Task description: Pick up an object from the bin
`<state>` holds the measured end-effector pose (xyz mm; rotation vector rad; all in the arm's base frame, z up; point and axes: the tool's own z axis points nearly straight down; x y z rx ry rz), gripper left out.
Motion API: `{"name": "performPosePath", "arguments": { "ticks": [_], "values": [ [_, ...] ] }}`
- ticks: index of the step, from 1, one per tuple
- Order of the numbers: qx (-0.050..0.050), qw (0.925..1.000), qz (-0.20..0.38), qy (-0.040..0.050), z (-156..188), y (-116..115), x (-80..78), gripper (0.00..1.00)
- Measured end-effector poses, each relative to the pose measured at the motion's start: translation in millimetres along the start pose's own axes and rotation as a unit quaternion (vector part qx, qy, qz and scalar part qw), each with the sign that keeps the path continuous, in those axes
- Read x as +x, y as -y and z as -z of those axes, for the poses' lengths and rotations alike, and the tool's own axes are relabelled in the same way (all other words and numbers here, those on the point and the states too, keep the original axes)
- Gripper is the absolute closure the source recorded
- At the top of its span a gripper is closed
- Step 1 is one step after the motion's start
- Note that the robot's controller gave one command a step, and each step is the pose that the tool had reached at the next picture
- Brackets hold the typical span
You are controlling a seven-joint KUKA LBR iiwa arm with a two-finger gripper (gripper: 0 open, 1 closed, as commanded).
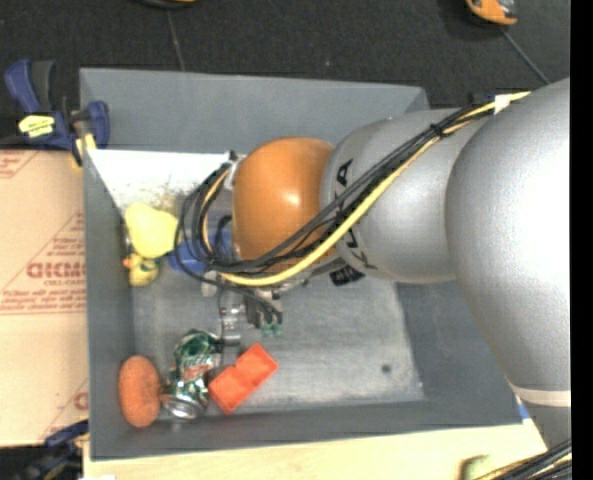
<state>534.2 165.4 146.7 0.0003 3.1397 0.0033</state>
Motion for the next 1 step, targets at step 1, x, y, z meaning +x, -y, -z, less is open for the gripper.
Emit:
{"name": "performPosePath", "arguments": {
  "ticks": [1],
  "values": [
    [0.000,0.9822,0.188,0.0018,-53.4,-20.6,8.1,0.00]
  ]
}}
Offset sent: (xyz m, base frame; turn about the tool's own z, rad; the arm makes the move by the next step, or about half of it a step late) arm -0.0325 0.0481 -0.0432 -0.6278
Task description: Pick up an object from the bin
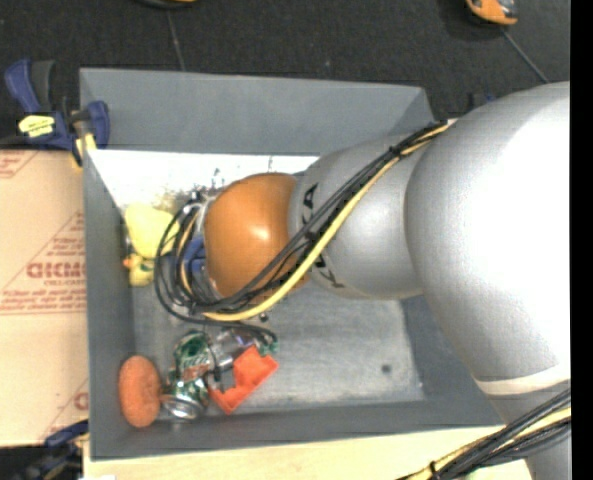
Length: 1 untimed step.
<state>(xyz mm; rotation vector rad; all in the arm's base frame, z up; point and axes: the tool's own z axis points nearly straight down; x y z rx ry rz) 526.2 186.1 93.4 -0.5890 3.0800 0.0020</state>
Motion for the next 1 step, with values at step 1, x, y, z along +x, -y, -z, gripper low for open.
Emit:
{"name": "performPosePath", "arguments": {
  "ticks": [1],
  "values": [
    [0.000,0.9925,0.122,-0.0012,7.2,-29.8,11.8,0.00]
  ]
}}
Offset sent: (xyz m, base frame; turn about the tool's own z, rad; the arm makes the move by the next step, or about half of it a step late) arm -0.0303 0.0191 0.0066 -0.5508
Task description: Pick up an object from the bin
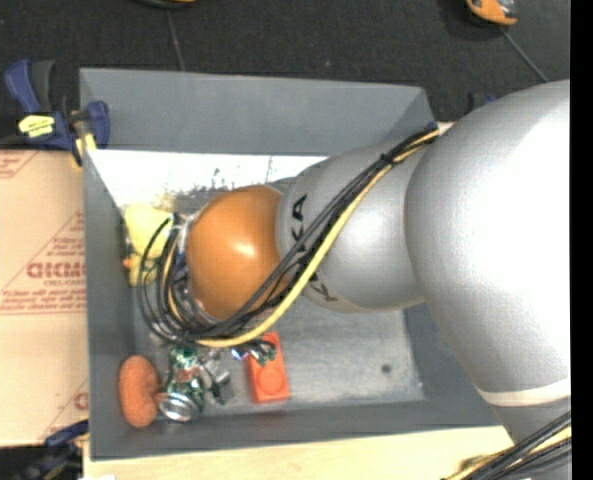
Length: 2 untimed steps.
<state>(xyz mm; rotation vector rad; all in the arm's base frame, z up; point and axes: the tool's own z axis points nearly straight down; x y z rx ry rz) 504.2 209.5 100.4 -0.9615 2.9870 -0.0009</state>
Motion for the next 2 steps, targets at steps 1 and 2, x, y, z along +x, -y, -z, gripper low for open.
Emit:
{"name": "performPosePath", "arguments": {
  "ticks": [1,2],
  "values": [
    [0.000,0.9933,0.115,0.0011,4.5,-3.3,4.6,0.00],
    [0.000,0.9922,0.124,0.0019,-32.2,31.8,7.3,0.00]
  ]
}}
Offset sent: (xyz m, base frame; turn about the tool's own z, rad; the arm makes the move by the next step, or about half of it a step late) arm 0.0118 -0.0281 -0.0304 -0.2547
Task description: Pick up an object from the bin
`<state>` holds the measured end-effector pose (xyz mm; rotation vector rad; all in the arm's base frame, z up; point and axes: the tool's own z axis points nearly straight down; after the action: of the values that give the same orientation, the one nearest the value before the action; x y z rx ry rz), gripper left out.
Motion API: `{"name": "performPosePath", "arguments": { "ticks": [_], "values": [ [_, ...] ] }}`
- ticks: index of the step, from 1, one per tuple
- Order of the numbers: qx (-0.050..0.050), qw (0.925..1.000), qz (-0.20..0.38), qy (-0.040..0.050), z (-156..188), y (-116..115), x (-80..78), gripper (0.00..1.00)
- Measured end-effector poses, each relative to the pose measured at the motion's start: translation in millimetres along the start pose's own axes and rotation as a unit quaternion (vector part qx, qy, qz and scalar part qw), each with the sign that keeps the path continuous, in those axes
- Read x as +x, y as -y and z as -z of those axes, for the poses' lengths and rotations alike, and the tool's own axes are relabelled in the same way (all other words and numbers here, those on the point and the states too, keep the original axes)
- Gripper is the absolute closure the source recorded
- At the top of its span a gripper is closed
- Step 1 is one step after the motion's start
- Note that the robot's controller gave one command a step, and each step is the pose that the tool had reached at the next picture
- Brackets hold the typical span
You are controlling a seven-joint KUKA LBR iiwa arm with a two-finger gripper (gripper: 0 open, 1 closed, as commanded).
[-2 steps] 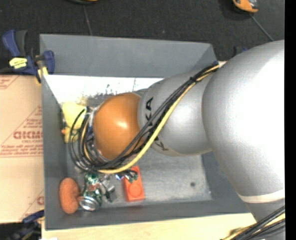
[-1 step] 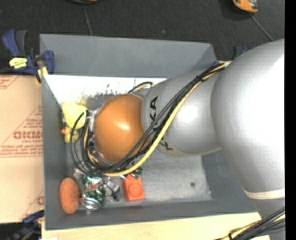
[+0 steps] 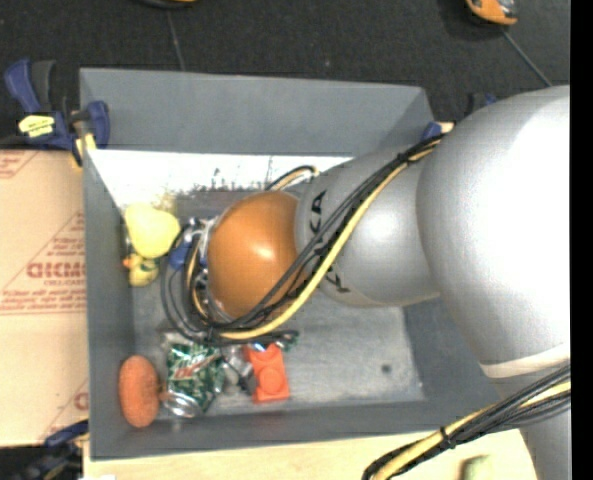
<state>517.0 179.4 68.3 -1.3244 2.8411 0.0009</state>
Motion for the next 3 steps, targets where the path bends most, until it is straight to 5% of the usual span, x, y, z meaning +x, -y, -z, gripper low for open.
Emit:
{"name": "performPosePath", "arguments": {
  "ticks": [1,3],
  "values": [
    [0.001,0.9874,0.158,0.0032,2.0,4.4,-6.2,1.00],
    [0.001,0.9879,0.155,0.0035,17.8,4.2,-5.9,1.00]
  ]
}}
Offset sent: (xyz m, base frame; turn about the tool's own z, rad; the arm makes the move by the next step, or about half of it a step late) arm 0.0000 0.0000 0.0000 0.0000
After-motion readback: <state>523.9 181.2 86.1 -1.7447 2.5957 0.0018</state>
